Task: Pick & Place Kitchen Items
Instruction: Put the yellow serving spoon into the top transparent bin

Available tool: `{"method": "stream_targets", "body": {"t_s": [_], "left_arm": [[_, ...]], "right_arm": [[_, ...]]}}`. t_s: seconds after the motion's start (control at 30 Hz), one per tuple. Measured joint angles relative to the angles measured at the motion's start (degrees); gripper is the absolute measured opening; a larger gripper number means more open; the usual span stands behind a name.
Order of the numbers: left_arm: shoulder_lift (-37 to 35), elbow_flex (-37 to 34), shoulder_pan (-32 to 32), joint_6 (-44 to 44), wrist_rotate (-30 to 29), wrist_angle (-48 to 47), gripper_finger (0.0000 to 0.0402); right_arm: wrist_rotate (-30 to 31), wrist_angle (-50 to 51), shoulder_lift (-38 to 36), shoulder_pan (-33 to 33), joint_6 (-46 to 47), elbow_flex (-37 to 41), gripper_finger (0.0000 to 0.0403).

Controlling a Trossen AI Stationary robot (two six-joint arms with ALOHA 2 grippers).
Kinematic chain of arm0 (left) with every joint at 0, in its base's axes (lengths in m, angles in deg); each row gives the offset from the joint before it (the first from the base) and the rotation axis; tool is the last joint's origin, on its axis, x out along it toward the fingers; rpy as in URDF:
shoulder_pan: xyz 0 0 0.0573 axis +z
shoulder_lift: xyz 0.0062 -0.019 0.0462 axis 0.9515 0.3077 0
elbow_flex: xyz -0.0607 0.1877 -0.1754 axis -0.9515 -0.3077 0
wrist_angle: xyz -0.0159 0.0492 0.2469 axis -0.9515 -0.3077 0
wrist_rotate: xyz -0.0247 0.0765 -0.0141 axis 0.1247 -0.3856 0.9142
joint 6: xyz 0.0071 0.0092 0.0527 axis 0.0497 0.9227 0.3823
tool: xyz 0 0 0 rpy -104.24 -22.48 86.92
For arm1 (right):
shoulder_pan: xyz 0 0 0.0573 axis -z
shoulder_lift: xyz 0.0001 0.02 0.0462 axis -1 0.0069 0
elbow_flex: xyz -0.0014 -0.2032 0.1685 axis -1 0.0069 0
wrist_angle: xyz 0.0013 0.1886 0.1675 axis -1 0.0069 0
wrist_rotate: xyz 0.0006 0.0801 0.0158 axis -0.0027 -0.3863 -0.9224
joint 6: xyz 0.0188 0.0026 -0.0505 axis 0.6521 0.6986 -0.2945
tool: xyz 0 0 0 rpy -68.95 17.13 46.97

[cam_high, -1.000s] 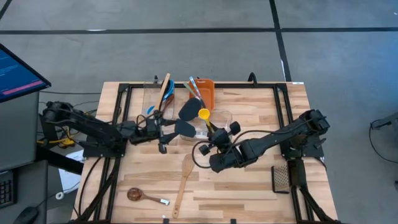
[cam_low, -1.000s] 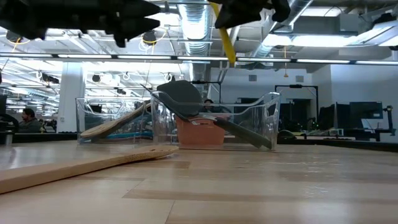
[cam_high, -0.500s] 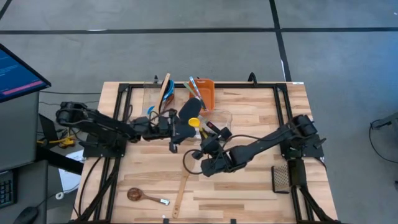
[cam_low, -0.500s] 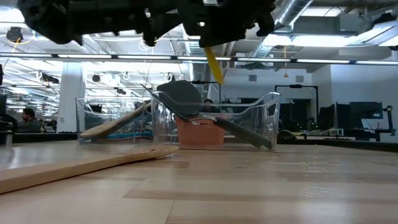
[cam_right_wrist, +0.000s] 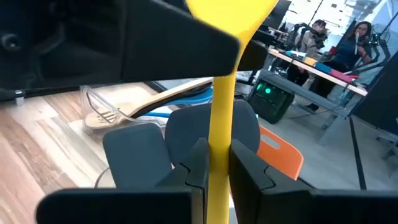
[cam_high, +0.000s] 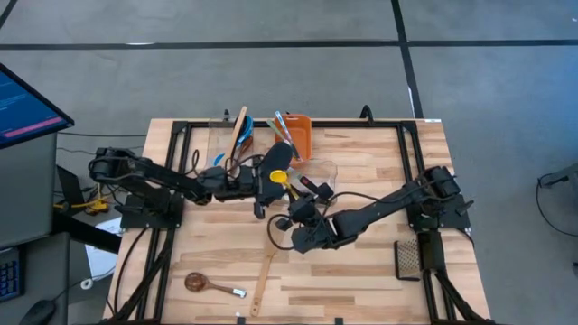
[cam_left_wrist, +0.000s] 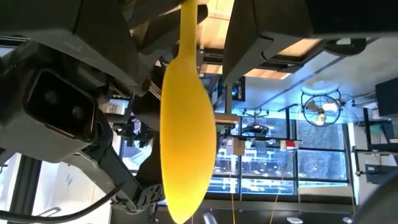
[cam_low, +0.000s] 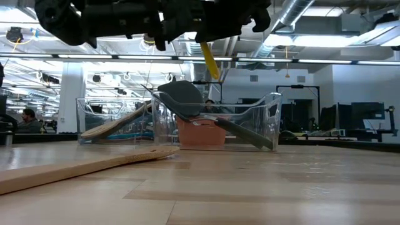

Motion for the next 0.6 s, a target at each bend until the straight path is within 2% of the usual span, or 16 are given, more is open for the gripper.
{"method": "stream_targets", "body": {"t_s": [0.13, 0.23, 0.6], "left_arm": [[0.75, 0.75, 0.39, 0.01, 0.01, -0.08, 0.0200], [0.77, 0.95, 0.84, 0.01, 0.01, 0.14, 0.0172], [0.76, 0.95, 1.07, 0.26, 0.48, 0.03, 0.0011]], "right_arm": [[-0.30, -0.02, 0.00, 0.04, -0.02, 0.00, 0.0030], [-0.31, -0.02, 0.02, 0.04, -0.02, 0.00, 0.0030], [-0.32, 0.00, 0.02, 0.07, -0.19, 0.00, 0.0030]]}}
